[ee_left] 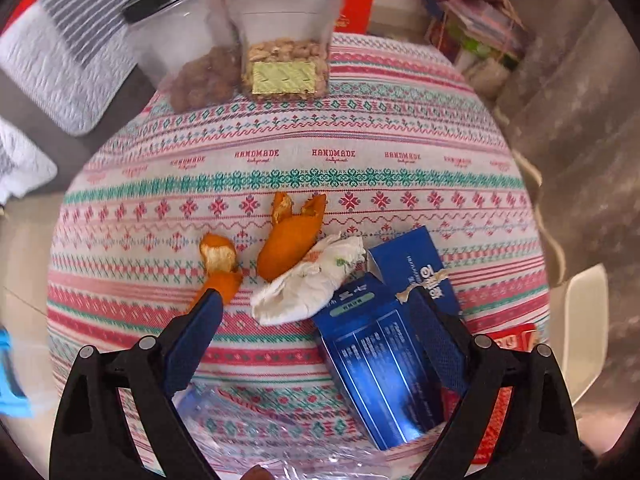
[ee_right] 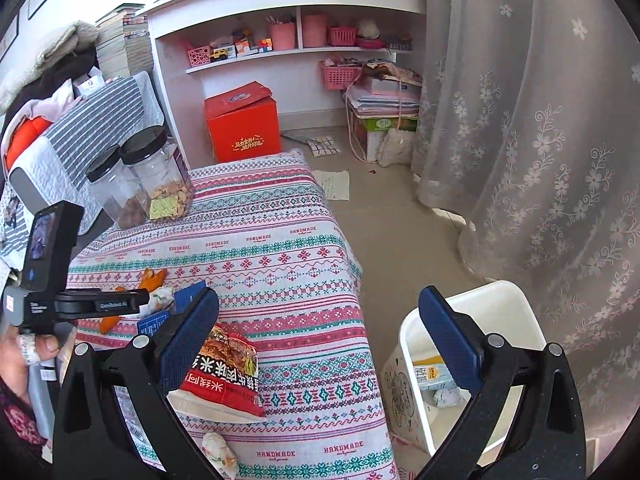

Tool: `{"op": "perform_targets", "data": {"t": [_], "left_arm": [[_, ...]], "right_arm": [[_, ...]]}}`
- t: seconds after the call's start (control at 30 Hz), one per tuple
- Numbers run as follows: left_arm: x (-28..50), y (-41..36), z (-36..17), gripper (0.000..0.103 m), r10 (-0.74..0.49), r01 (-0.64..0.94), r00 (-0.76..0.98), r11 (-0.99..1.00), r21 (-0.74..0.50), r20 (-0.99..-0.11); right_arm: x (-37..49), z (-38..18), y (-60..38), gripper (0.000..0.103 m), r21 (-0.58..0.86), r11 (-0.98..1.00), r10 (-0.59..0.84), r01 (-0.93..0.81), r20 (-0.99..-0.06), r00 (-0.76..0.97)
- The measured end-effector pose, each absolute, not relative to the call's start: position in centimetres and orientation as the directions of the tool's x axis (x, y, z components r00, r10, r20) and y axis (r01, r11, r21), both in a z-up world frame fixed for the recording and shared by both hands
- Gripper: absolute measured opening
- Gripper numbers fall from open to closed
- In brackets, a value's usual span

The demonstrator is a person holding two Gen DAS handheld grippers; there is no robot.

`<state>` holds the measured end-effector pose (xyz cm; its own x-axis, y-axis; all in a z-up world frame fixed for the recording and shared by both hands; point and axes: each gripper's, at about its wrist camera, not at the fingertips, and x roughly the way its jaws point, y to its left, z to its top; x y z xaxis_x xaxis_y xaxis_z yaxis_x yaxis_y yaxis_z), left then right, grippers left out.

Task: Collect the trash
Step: 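Move the left gripper back to the table and grasp the white tissue wrapper, then grasp the red noodle bag with the right gripper while the left gripper holds the white wrapper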

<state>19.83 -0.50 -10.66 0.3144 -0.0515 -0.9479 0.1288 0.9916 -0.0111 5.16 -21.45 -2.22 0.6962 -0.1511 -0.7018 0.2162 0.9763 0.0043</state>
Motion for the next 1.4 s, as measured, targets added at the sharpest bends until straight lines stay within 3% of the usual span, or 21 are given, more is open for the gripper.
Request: {"op": "perform_targets", "data": {"t": [0.1, 0.2, 0.33, 0.37, 0.5, 0.57, 0.77, 0.97, 1.07, 1.4], "left_arm": [[21.4, -1.5, -12.0, 0.070, -0.008, 0.182, 0.263, 0.982, 0.042, -0.965], [22.2, -2.3, -13.5, 0.064, 0.036, 0.222, 0.213, 0.972, 0.084, -0.976], [22.5, -2.1, -15.6, 0.064, 0.085, 0.229, 0.161, 0.966, 0.121, -0.983], [22.5, -1.8, -16.0, 0.058, 0.095, 0.222, 0.160, 0.966, 0.129, -0.983], [21.1, 0.1, -15.6, 0.042, 0.030, 0.184, 0.198, 0.981, 0.067, -0.980], [19.9, 1.5, -14.0, 0.042, -0.011, 0.151, 0.248, 0.988, 0.028, -0.969], [13.3, 6.5, -7.2, 0.042, -0.241, 0.038, 0.401, 0.968, -0.247, -0.884], [7.7, 9.0, -2.9, 0.042, -0.410, 0.013, 0.511, 0.882, -0.470, -0.755], [6.9, 8.9, -3.1, 0.042, -0.444, 0.034, 0.515, 0.866, -0.499, -0.734], [7.0, 10.0, -3.9, 0.042, -0.482, 0.039, 0.496, 0.843, -0.536, -0.722]], "right_arm": [[5.4, -2.0, -22.0, 0.096, 0.013, 0.973, -0.154, 0.228, -0.699, 0.698], [5.6, -1.9, -22.3, 0.096, 0.035, 0.971, -0.143, 0.235, -0.704, 0.696], [5.7, -2.0, -22.4, 0.096, 0.037, 0.973, -0.134, 0.228, -0.713, 0.688], [5.7, -2.0, -22.4, 0.096, 0.035, 0.973, -0.134, 0.226, -0.715, 0.687], [5.8, -2.1, -22.3, 0.096, 0.042, 0.976, -0.117, 0.212, -0.724, 0.680], [6.0, -2.4, -22.3, 0.096, 0.057, 0.979, -0.088, 0.193, -0.739, 0.668], [7.7, -5.2, -20.4, 0.096, 0.149, 0.985, 0.073, 0.093, -0.830, 0.553], [9.8, -11.9, -19.6, 0.096, 0.425, 0.886, 0.356, 0.185, -0.879, 0.317], [10.2, -13.9, -19.3, 0.096, 0.467, 0.846, 0.395, 0.258, -0.874, 0.284], [10.0, -14.3, -19.5, 0.096, 0.479, 0.843, 0.414, 0.247, -0.869, 0.272]]}}
